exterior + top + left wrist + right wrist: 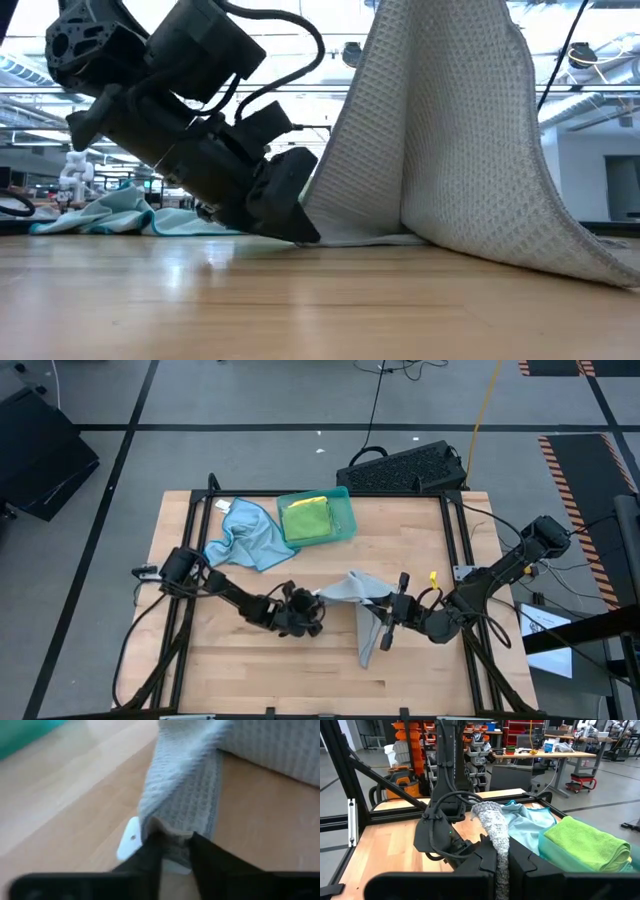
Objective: Fold microfiber towels
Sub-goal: Fold the gray microfiber cloth
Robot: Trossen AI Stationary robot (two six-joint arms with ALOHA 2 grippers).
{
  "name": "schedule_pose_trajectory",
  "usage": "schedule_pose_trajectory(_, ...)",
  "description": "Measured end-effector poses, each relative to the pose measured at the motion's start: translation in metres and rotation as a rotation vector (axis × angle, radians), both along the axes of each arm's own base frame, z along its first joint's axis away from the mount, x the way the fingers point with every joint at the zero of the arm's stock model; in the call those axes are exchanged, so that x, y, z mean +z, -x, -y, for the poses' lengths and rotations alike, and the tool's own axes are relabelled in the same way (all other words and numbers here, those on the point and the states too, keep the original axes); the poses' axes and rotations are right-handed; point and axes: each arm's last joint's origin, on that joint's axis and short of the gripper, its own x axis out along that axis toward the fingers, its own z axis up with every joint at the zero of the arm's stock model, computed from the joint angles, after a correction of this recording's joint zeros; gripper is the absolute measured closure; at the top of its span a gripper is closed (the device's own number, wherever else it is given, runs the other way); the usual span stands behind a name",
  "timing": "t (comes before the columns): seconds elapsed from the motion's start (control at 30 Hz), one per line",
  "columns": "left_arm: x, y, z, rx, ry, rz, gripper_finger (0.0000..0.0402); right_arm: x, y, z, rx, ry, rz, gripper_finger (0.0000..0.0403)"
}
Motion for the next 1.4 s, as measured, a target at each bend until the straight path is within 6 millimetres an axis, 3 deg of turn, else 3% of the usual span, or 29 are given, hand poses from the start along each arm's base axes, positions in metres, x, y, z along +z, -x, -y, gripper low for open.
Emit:
schedule_pose_trajectory(0.13, 0.001, -0.001, -0.004, -0.112, -0.129, -0.091, 0.0387, 0.000, 0.000, 0.000, -0.001, -0.016, 0.005, 0.0397)
schedule_pose_trajectory(0.3, 0.014, 0.003, -0.002, -0.238, -0.298, -0.182, 0.0388, 0.000, 0.001, -0.003, 0.046, -0.029, 0.000, 0.0397)
schedule_pose_trajectory(0.57, 0.036, 0.017, 0.027, -0.418, -0.553, -0.267, 0.0395, -0.001, 0.002, -0.005, 0.066, -0.008, -0.015, 0.0397)
schedule_pose_trajectory(0.77, 0.061, 0.034, 0.043, -0.349, -0.678, -0.252, 0.0394, -0.001, 0.000, -0.006, 0.064, -0.050, 0.006, 0.0396)
schedule_pose_trajectory(0.87, 0.095, 0.043, 0.053, -0.333, -0.697, -0.148, 0.0397, 0.009, -0.001, -0.008, 0.077, -0.039, 0.084, 0.0392)
schedule_pose_trajectory(0.97, 0.145, 0.058, 0.059, -0.326, -0.655, 0.019, 0.0394, 0.031, 0.000, -0.011, 0.118, -0.010, 0.240, 0.0384)
schedule_pose_trajectory(1.17, 0.222, 0.107, 0.054, -0.357, -0.531, 0.275, 0.0397, 0.048, 0.006, -0.012, 0.126, 0.054, 0.357, 0.0379)
schedule_pose_trajectory(1.27, 0.244, 0.130, 0.052, -0.480, -0.416, 0.375, 0.0393, 0.046, 0.005, -0.012, 0.129, 0.023, 0.349, 0.0379)
schedule_pose_trajectory(1.4, 0.247, 0.154, 0.065, -0.728, -0.220, 0.401, 0.0398, 0.041, 0.004, -0.014, 0.141, -0.038, 0.329, 0.0382)
